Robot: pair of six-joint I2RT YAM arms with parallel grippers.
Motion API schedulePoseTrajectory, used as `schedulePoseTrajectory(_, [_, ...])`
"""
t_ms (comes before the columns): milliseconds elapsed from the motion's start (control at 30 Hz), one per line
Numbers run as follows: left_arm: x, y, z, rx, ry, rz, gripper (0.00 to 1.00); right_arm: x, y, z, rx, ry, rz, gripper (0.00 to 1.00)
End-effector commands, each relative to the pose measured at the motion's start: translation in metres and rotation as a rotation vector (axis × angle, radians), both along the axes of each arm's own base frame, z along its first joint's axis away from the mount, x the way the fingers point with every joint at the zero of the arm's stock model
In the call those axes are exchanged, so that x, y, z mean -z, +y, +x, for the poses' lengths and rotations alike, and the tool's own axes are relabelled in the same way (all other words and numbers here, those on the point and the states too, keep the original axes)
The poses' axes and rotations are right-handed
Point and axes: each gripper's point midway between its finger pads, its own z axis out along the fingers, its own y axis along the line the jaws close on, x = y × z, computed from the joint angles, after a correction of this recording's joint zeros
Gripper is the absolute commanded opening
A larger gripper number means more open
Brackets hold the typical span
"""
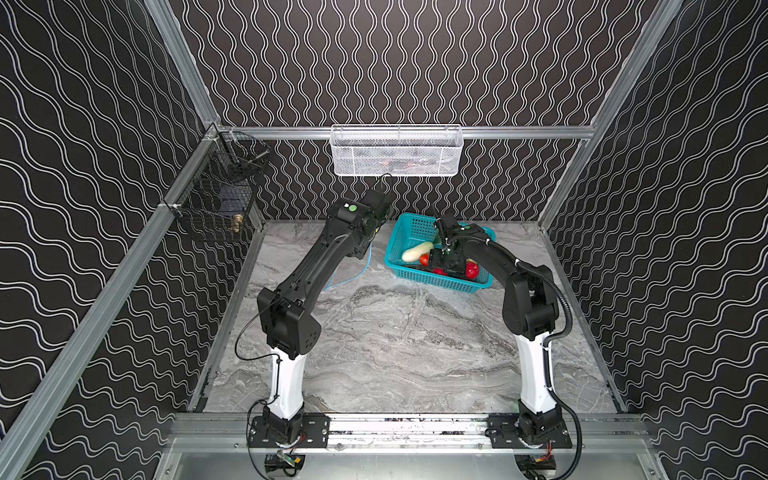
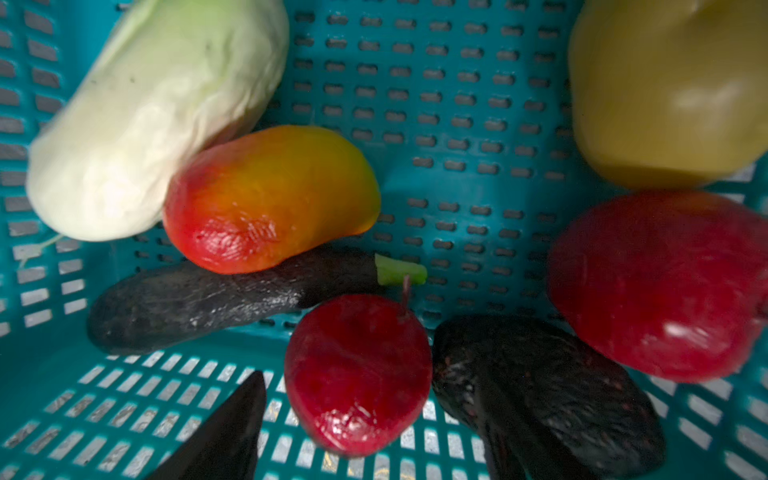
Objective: Place the food in the zip-top bag and seal the zipper
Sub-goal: 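Move the open right gripper back over the basket while the left holds the bag, then lower the right gripper onto the second red apple in the basket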
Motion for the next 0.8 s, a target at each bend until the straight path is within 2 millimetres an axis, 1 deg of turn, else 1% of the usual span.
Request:
schedulePoseTrajectory(0, [-0.002, 0.001, 0.000, -0.014, -0.013, -0.003, 0.00, 0.007, 0.003, -0.003, -0.009, 0.030, 0.023, 0.77])
schedulePoseTrajectory(233, [-0.001, 0.000, 0.001, -0.012, -0.011, -0.001, 0.00, 0.015, 0.004, -0.005, -0.012, 0.047, 0.039, 0.68])
schedulePoseTrajectory(400, [-0.001, -0.001, 0.001, -0.011, -0.011, -0.002, 0.00, 0.022, 0.005, -0.010, -0.010, 0.072, 0.045, 0.61])
schedulePoseTrajectory(433, [0.000, -0.001, 0.001, -0.011, -0.010, 0.001, 0.00, 0.022, 0.005, -0.010, -0.010, 0.072, 0.047, 0.58])
schedulePoseTrajectory(600, [-0.002, -0.001, 0.000, -0.011, -0.014, -0.001, 0.00, 0.021, 0.006, -0.011, -0.004, 0.076, 0.063, 0.48])
schedulePoseTrajectory(767, [-0.002, -0.001, 0.000, -0.012, -0.015, 0.002, 0.00, 0.014, 0.003, -0.009, 0.014, 0.059, 0.096, 0.42])
